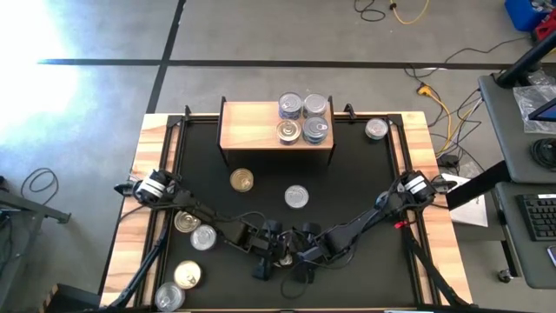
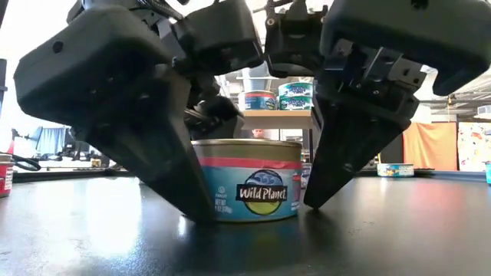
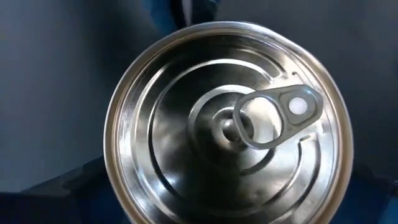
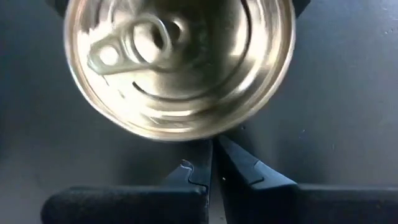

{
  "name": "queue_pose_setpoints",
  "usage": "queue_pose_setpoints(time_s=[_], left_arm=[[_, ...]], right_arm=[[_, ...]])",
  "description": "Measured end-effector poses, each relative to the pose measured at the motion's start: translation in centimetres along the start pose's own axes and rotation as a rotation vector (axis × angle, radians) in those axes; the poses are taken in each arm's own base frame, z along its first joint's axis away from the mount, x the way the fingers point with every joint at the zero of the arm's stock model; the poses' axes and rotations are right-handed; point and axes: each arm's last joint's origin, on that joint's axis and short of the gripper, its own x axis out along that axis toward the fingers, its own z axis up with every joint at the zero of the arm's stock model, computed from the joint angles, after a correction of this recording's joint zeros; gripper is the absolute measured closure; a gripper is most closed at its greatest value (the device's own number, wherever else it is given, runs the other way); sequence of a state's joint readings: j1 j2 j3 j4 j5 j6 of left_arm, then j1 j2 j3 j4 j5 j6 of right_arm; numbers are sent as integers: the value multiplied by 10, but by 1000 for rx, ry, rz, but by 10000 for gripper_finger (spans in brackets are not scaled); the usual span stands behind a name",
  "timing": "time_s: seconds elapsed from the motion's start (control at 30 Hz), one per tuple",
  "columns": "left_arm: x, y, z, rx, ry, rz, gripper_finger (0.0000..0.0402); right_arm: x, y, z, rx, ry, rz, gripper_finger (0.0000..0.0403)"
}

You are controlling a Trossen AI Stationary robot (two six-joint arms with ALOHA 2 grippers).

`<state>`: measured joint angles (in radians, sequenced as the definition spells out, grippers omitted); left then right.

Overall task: Stack canned seafood by type on shelf
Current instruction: Stack the top pink center tuna can on top of the pink tuna can on the shelf

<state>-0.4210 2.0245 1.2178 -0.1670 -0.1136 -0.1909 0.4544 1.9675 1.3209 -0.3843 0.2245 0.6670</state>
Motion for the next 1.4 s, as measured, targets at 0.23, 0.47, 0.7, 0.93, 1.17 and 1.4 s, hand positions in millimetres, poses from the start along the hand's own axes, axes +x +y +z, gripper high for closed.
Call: queue_pose_setpoints(time_s=[0.23, 0.47, 0.7, 0.93, 1.17, 1.4], left_arm=[[2, 0, -1, -169, -23, 28, 54], [-9, 0, 4, -251, -41, 83, 55], [-60, 7, 19, -298, -94, 134, 53], [-120, 45, 37, -392, -232, 237, 52], [-165, 105, 40, -512, -296, 318, 51], [-185, 157, 35, -492, -309, 376, 51]], right_arm=[[-2, 1, -1, -3, 18, -17, 390], [-32, 4, -7, -53, 98, -59, 390], [-96, 5, -1, -50, 36, 9, 390], [-159, -12, 20, 19, -222, -3, 390], [-183, -52, 46, -8, -278, 3, 390], [-195, -99, 69, -147, -288, 7, 390]])
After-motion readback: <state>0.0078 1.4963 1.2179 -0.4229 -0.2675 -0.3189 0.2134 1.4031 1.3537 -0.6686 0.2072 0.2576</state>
